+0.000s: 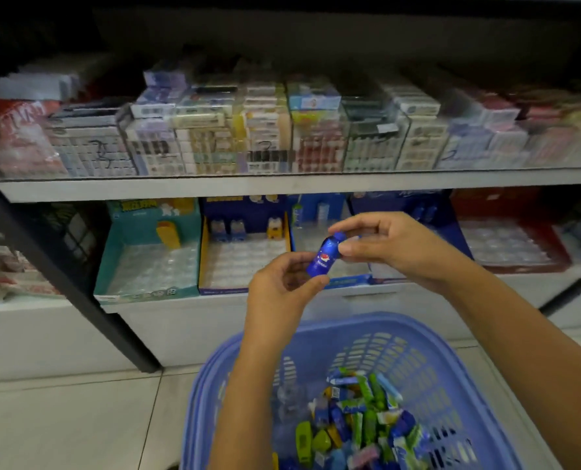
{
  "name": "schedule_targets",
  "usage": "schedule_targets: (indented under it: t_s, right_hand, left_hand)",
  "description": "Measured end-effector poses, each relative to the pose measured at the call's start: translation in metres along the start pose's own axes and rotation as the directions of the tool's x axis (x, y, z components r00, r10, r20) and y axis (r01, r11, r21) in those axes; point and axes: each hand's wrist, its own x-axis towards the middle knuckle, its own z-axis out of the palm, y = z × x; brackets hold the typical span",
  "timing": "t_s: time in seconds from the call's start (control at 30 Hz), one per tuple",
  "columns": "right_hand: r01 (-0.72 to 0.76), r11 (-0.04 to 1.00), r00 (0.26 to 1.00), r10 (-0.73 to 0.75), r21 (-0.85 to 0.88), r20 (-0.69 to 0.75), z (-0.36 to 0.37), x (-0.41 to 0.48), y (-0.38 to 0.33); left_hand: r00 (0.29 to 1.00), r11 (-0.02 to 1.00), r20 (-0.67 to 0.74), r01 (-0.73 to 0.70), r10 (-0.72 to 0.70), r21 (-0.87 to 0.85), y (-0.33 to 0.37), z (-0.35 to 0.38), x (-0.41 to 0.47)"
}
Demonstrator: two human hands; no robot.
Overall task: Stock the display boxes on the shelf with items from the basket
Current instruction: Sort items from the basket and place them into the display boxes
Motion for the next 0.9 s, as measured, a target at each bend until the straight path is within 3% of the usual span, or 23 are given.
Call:
schedule_targets:
  t_s: [0.23, 0.33, 0.4, 0.5, 0.6, 0.73, 0.9]
  right_hand:
    - [-0.037, 0.991, 0.97, 0.066, 0.126, -0.234, -0.046, -0.02, 0.03]
    - [-0.02, 0.996, 0.947, 0.048, 0.09, -0.319, -0.073, -0.026, 0.044]
    - [-0.01, 1.0, 0.914, 0.013, 0.008, -0.406, -0.095, -0.025, 0.056]
    - [-0.053, 0.971, 0.817, -0.093, -0.234, -0.569, -0.135, -0.015, 0.075]
    - [-0.119, 0.906, 0.745, -0.189, -0.407, -0.639, -0.166, 0.005, 0.088]
    - [-0.168, 0.832, 0.79, -0.207, -0.529, -0.577, -0.187, 0.041, 0.104]
    - [-0.268, 0.735, 0.846, -0.129, -0.623, -0.517, -0.205, 0.066, 0.119]
  left_hand:
    - [0.993, 0.992, -0.07, -0.083, 0.09, 0.094, -0.002, 0.078, 0.003]
    - [0.997, 0.99, -0.004, -0.071, 0.072, 0.122, -0.002, 0.11, 0.011]
    - [0.993, 0.966, 0.09, -0.097, 0.078, 0.238, -0.003, 0.132, 0.021]
    - [0.944, 0.84, 0.318, -0.245, 0.091, 0.485, -0.005, 0.16, 0.039]
    - [0.864, 0.654, 0.5, -0.343, -0.063, 0.674, -0.017, 0.179, 0.051]
    - [0.802, 0.469, 0.561, -0.423, -0.205, 0.775, -0.038, 0.184, 0.053]
    - [0.791, 0.438, 0.589, -0.475, -0.168, 0.763, -0.051, 0.178, 0.051]
